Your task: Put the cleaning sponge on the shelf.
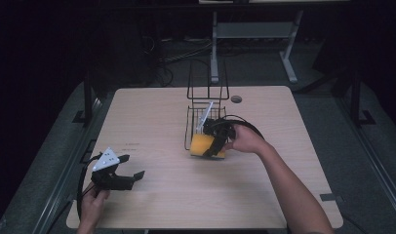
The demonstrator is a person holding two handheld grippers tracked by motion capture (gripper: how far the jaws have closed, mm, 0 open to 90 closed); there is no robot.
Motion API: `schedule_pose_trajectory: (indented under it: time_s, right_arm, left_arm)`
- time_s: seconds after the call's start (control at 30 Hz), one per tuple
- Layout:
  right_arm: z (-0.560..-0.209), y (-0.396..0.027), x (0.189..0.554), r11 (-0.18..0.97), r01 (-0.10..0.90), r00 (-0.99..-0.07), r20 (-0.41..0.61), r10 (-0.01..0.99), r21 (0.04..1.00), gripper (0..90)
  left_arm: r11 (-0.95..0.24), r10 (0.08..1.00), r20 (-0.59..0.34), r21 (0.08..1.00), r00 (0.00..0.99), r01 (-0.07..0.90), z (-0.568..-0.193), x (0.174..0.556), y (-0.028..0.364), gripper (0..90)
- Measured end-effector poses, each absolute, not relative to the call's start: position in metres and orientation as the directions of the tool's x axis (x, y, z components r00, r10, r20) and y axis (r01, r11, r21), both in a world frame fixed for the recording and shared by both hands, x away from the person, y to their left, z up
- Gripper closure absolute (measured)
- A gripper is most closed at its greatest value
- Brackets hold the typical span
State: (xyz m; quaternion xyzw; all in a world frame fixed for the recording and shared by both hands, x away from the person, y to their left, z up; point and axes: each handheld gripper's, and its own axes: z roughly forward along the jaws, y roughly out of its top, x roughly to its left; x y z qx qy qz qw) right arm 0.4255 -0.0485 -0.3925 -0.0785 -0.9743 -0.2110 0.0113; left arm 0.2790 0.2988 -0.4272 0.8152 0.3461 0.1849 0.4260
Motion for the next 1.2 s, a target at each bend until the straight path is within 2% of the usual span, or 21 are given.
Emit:
schedule_pose_trajectory:
  time_s: [0.6, 1.2]
  right_arm:
    - [-0.387, -0.036, 0.444, 0.909, 0.152, -0.988, 0.079, 0.131, 0.387, 22.0]
    - [-0.392, -0.047, 0.458, 0.905, 0.178, -0.984, 0.053, 0.171, 0.387, 22.0]
  left_arm:
    - [-0.394, 0.715, 0.011, 0.832, 0.699, 0.390, -0.425, 0.279, 0.298, 14.1]
    - [-0.379, 0.711, 0.001, 0.843, 0.703, 0.383, -0.423, 0.279, 0.297, 14.1]
